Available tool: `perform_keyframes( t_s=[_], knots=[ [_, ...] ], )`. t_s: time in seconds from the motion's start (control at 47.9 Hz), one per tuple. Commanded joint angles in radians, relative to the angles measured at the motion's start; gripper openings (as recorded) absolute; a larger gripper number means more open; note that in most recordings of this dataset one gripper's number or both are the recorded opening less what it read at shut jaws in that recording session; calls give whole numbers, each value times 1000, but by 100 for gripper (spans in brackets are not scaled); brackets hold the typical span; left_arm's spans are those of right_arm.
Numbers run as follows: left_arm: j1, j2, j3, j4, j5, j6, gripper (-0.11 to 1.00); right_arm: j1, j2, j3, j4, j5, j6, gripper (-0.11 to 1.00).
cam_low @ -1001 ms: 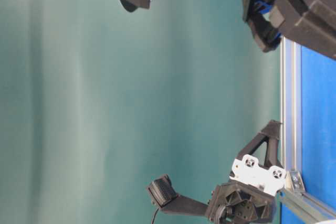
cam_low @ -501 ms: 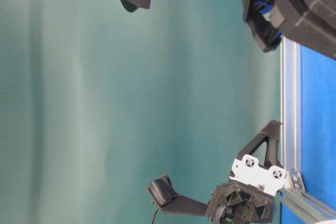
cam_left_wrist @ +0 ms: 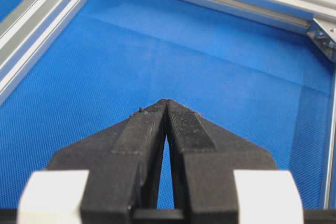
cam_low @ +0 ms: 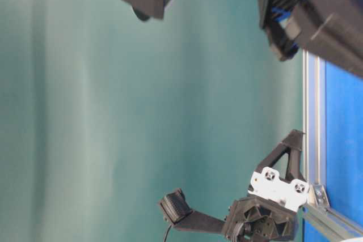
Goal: Insert the wire through the string loop located on the left side.
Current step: 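Move the right gripper left, bringing the plug to the white zip-tie loop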
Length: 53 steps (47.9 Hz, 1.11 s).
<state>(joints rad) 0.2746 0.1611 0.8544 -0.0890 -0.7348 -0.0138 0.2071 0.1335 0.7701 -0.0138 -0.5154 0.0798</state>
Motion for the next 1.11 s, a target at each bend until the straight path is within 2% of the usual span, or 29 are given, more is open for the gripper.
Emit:
perform_keyframes(
  t_s=[0.0, 0.229, 0.438, 0.793, 1.085],
  knots=[
    [0, -35, -8, 3, -9, -2, 0, -43, -28, -6, -2, -5, -2, 0],
    [0, -35, -8, 3, -9, -2, 0, -160, -28, 6, 0, -5, -3, 0],
    [0, -35, -8, 3, -9, -2, 0, -225, -28, 17, -2, -5, -11, 0],
    [0, -35, -8, 3, -8, -2, 0, -236, -21, 9, -2, -11, -18, 0],
    [0, -35, -8, 3, -8, -2, 0, -239, 60, -86, 0, -5, -23, 0]
  ],
)
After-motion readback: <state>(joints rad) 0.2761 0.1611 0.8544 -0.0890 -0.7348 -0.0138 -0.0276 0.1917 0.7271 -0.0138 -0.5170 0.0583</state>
